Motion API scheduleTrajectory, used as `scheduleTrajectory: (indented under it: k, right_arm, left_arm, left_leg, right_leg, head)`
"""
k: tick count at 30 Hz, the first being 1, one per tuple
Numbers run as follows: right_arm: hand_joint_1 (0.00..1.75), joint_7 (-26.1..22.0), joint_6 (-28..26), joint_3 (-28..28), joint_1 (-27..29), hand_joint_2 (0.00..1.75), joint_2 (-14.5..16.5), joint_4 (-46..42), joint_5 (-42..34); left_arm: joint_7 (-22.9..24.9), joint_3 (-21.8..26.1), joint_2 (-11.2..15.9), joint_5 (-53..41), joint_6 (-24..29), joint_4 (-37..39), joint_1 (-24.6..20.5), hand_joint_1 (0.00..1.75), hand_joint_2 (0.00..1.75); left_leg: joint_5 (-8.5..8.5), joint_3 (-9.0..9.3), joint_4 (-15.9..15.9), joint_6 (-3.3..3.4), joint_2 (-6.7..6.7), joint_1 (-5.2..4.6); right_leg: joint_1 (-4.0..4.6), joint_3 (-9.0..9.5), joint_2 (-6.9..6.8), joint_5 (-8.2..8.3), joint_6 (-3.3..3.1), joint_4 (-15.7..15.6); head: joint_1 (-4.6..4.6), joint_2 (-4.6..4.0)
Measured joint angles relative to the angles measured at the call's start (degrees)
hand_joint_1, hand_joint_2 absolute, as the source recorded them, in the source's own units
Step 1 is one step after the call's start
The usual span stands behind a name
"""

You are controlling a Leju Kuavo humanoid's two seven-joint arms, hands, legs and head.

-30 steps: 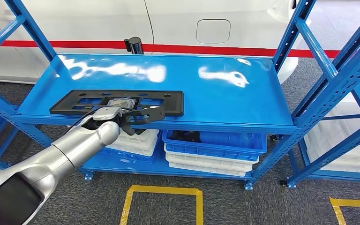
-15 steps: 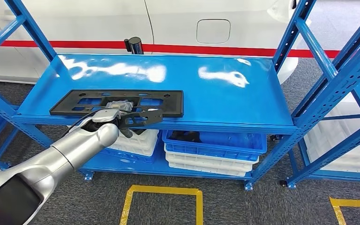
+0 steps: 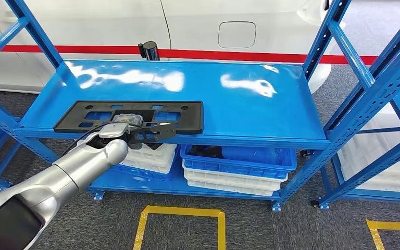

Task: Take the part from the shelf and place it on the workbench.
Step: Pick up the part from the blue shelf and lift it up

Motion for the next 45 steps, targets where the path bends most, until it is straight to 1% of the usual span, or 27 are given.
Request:
scheduleTrajectory:
  k: [14, 18, 29, 33, 40, 45]
  right_arm:
    - [0.0, 0.13, 0.14, 0.13, -0.04, 1.75, -0.01, 0.0, 0.0]
    - [0.0, 0.14, -0.01, 0.13, -0.04, 1.75, -0.05, 0.0, -0.11]
    - [0.0, -0.24, 0.1, 0.15, -0.04, 1.75, -0.07, 0.0, -0.63]
    - [0.0, -0.4, 0.21, 0.15, -0.04, 1.75, -0.07, 0.0, -0.88]
    - [0.0, -0.07, -0.11, 0.15, -0.03, 1.75, -0.07, 0.0, -1.36]
    - [0.0, -0.07, -0.29, 0.15, -0.03, 1.75, -0.05, 0.0, -1.66]
  left_arm:
    - [-0.04, 0.05, 0.33, -1.34, -0.95, 0.0, -0.49, 1.75, 1.75]
    - [-0.2, 0.05, 0.35, -1.51, -0.46, -0.03, -0.28, 1.75, 1.75]
    - [-4.69, 0.05, 1.45, -3.01, 0.19, -1.2, 0.32, 1.75, 1.75]
    - [-6.0, -0.01, 2.12, -6.12, 0.18, -2.27, 0.73, 1.75, 1.75]
    - [-2.35, -0.85, 2.75, -15.2, -2.87, -2.99, 1.01, 1.75, 1.75]
    - [-1.17, -1.46, 3.21, -21.68, -2.87, -3.41, 1.31, 1.75, 1.75]
  left_leg:
    - [-0.04, 0.39, -0.03, -0.04, 0.01, 0.0]
    - [-0.04, 0.53, -0.03, -0.04, 0.01, 0.0]
    - [-0.03, 0.62, -0.03, -0.05, 0.0, 0.0]
    - [-0.03, 0.61, -0.03, -0.05, 0.0, 0.01]
    - [-0.03, 0.56, -0.03, -0.05, 0.02, 0.03]
    - [-0.03, 0.51, -0.03, -0.06, 0.01, 0.03]
  right_leg:
    - [0.01, 0.39, 0.02, -0.03, 0.0, -0.02]
    - [0.03, 0.52, 0.02, -0.03, 0.0, -0.02]
    - [0.08, 0.63, 0.01, -0.03, -0.01, -0.02]
    - [0.09, 0.61, 0.0, -0.03, -0.01, -0.02]
    - [0.09, 0.55, 0.02, -0.02, -0.01, -0.02]
    - [0.1, 0.49, 0.0, -0.02, -0.01, -0.02]
  head:
    - [0.0, 0.0]
    - [0.0, 0.01]
    - [0.0, 0.01]
    - [0.0, 0.01]
    - [0.0, 0.01]
    - [0.0, 0.0]
